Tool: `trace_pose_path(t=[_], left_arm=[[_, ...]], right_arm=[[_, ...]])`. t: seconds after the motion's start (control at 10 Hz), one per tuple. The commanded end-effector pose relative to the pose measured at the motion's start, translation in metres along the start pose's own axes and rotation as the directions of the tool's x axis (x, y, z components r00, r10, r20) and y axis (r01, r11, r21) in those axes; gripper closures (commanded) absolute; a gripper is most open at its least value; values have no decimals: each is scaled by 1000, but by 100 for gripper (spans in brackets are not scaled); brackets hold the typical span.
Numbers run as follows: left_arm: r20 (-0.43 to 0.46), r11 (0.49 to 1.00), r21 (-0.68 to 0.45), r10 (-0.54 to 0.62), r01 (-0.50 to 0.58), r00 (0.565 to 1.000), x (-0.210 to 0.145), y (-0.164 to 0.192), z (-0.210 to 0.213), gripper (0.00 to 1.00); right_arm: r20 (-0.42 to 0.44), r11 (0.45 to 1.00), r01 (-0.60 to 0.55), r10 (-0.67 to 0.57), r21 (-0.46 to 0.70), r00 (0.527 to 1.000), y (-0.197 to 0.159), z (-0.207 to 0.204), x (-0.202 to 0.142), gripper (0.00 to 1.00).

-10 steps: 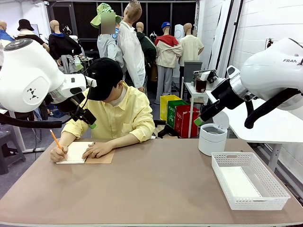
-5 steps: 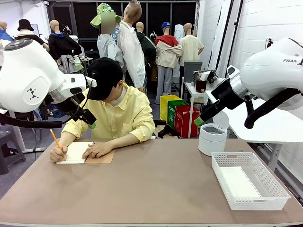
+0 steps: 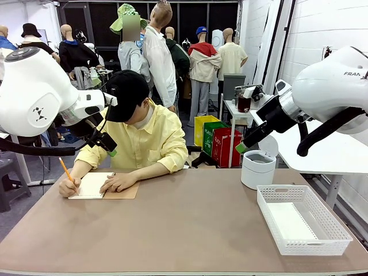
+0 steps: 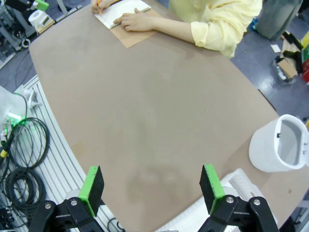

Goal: Sort the paper based on its condition.
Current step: If a person hands you a paper, place it in the Organizing basket , and if it's crumpled, put it in the Trash can.

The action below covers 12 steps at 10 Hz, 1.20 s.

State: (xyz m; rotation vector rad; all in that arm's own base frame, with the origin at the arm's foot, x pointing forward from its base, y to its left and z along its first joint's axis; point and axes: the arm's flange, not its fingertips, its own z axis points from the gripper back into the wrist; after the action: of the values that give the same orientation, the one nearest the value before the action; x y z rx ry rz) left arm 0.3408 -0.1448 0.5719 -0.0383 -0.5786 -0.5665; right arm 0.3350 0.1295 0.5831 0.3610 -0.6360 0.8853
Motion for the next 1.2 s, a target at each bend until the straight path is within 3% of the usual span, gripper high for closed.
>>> trace_pose_path(t=[0.0,1.1], left_arm=[[11,1000,2,-8,8,1000,0,2,-1,0],[11,1000,2,-8,8,1000,0,2,-1,0]], right_arm=[[-2,1000,4,-4,5,1000,0,1,-1,0],[-2,1000,4,-4,5,1000,0,1,-1,0]])
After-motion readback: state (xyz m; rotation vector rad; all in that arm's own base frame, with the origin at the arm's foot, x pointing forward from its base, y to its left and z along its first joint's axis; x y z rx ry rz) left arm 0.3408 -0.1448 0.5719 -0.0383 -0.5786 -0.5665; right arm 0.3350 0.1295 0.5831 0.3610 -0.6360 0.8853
